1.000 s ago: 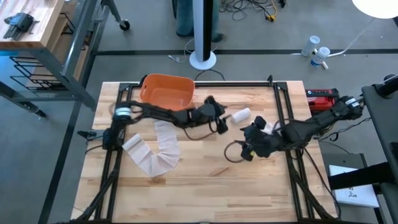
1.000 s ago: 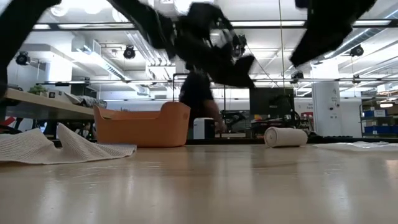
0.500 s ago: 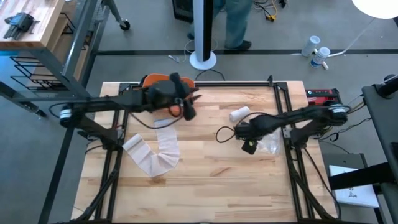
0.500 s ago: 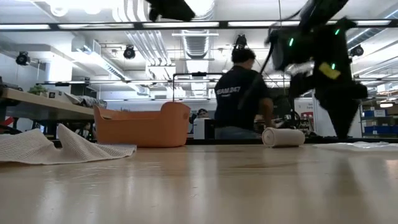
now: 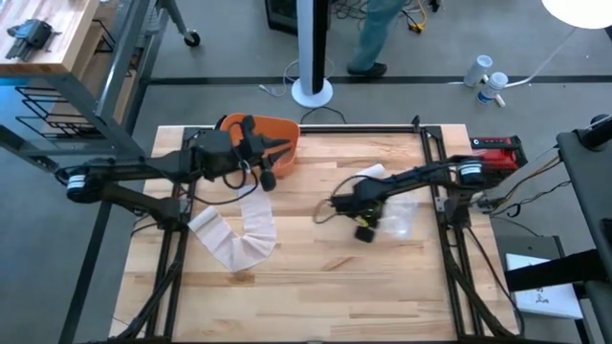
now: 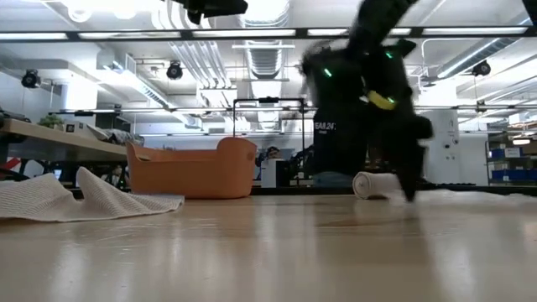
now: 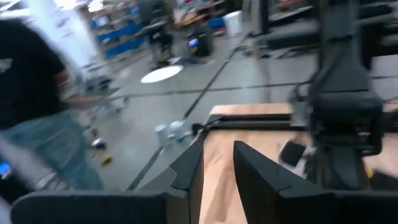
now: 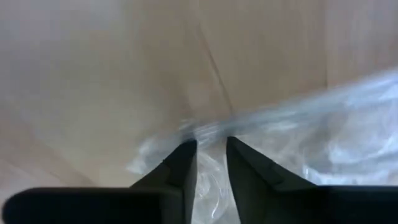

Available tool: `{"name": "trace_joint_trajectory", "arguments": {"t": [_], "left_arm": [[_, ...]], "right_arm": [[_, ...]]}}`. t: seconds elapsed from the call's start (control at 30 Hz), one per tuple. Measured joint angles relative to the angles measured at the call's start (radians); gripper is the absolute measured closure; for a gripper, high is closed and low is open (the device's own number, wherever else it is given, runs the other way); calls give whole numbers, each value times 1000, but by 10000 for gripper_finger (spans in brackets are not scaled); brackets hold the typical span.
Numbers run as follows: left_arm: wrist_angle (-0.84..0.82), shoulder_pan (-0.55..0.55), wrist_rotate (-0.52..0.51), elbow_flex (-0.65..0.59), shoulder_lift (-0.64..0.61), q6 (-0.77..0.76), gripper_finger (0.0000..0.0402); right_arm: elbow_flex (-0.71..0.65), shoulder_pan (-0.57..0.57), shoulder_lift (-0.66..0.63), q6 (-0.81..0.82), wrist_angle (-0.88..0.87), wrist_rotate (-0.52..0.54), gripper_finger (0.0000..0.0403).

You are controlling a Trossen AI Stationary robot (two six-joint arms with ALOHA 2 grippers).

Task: Roll bandage
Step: Open the transparent zip bag

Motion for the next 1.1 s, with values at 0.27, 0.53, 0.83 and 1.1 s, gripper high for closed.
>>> {"name": "trace_joint_trajectory", "arguments": {"t": [0.27,0.53,0.83,1.1], "left_arm": [[2,0,58,3,1,40,322],[-24,-4,58,0,-1,-38,324],[-10,-6,139,0,37,-91,303],[1,-6,136,1,75,-113,276]], "right_arm": [[220,100,0,-169,15,7,381],[177,171,-61,-125,-174,10,370],[20,207,-54,-24,-160,-19,252],[-36,210,-48,68,-72,-68,230]]}}
